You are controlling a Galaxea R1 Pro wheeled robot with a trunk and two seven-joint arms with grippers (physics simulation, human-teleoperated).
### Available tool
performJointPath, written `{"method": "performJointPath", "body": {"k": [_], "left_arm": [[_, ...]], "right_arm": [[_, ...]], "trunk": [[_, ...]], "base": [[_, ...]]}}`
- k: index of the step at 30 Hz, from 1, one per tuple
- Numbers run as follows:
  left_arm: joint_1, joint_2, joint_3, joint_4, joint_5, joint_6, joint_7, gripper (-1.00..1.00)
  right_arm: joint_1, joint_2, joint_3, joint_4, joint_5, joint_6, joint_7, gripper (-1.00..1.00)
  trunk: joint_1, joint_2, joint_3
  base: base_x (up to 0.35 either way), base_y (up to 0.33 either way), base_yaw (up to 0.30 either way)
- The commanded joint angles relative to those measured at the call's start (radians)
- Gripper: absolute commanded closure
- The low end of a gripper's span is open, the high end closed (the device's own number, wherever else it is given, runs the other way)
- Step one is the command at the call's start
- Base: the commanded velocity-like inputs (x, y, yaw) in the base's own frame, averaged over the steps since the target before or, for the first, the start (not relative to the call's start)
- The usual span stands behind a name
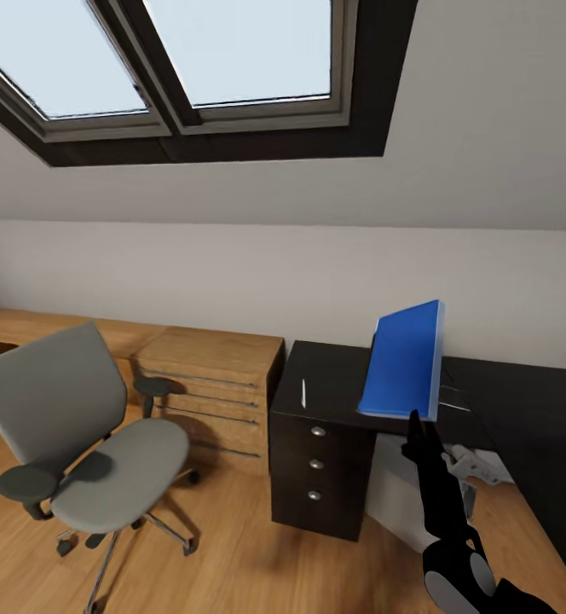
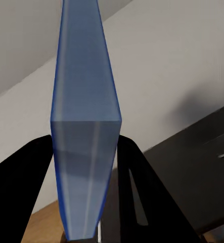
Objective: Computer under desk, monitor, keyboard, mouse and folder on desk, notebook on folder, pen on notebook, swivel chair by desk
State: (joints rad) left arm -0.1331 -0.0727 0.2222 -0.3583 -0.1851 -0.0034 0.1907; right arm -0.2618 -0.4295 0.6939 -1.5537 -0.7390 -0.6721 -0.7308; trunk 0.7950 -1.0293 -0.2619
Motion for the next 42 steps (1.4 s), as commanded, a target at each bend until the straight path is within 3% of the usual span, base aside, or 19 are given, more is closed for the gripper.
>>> {"method": "performJointPath", "body": {"k": [1,8,18,42], "left_arm": [[0.0,-0.001,0.007,-0.001,-0.01,-0.001,0.001,-1.0],[0.0,0.0,0.009,0.002,-0.008,-0.073,0.001,-1.0],[0.0,-0.001,0.009,0.019,-0.008,-0.078,0.001,-1.0],[0.0,0.002,0.011,0.02,-0.007,-0.079,0.001,-1.0]], "right_arm": [[-0.002,-0.001,0.004,0.002,0.001,-0.001,-0.006,1.0],[-0.002,-0.002,0.003,0.007,0.001,-0.001,-0.006,1.0],[-0.002,-0.002,0.0,0.008,0.001,0.0,-0.006,1.0],[-0.002,-0.002,-0.002,0.01,0.001,-0.001,-0.005,1.0]], "trunk": [[0.0,-0.001,-0.001],[0.0,-0.001,0.004],[0.0,-0.001,0.01],[0.0,-0.001,0.026]], "base": [[0.0,0.0,-0.284],[0.0,0.039,-0.284],[0.0,0.264,-0.284],[0.0,0.012,-0.284]]}}
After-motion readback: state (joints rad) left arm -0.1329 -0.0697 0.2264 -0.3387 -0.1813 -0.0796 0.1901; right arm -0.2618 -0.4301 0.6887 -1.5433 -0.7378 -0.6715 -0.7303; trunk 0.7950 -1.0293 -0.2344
